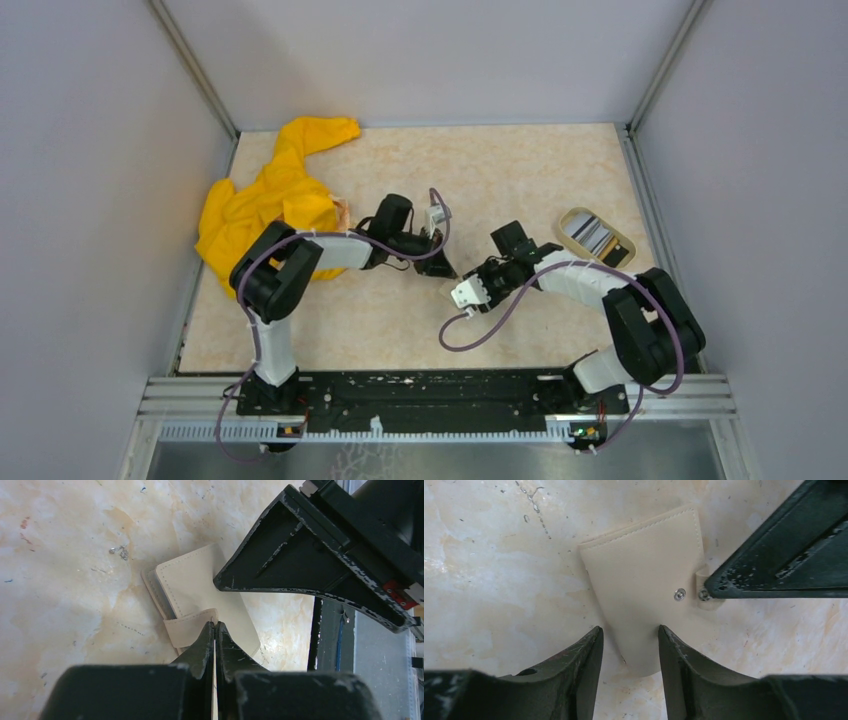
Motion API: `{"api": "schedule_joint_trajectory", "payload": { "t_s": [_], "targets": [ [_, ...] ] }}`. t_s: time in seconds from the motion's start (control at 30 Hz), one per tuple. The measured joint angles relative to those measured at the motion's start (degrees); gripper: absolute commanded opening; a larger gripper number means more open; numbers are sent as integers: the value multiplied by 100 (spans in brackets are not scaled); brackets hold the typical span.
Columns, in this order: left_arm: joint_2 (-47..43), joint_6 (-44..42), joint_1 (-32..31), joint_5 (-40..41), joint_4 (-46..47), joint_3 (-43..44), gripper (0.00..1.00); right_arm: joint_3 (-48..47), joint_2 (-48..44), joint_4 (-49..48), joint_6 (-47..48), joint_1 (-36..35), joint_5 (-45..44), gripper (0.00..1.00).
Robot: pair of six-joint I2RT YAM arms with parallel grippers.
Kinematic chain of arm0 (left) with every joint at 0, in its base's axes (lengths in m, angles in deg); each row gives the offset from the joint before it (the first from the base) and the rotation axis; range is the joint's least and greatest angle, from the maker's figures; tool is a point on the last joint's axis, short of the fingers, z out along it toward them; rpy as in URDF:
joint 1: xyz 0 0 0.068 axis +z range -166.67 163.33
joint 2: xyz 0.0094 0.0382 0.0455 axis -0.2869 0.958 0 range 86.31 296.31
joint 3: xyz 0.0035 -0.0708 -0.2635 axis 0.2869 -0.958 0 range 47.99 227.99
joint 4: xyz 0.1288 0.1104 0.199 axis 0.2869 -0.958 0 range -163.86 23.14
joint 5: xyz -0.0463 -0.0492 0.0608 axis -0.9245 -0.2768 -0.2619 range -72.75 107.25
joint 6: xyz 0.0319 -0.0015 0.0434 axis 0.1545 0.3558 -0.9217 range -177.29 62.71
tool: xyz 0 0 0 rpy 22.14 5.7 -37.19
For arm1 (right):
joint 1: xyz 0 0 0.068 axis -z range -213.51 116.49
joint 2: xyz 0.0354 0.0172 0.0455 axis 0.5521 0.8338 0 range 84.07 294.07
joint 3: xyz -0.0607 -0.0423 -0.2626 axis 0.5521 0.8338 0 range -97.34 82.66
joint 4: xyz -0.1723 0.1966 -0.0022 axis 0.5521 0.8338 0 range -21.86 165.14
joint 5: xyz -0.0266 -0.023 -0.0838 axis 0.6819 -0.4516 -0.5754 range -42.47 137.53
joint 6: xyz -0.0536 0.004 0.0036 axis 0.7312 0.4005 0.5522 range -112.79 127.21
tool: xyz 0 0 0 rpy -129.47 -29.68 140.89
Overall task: Put the credit cards into the card holder
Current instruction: Close the card holder at the center of the board.
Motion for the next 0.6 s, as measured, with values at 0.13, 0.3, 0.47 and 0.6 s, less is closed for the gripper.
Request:
{"api": "schedule_joint_trajectory", "payload": {
  "t_s": [0.13, 0.3, 0.47, 0.6],
  "targets": [
    [116, -15, -79, 96, -57, 46, 0, -2, 7, -66, -109, -11, 0, 41],
    [122, -118, -111, 192, -254, 142, 0, -15, 15, -92, -214, -13, 2, 41],
    [122, -262, -153, 302, -496, 249, 0, -79, 52, -68, -339, -37, -9, 40],
    [122, -398, -227, 444, -750, 382, 0, -81, 52, -76, -470, -37, 0, 43]
  ]
}}
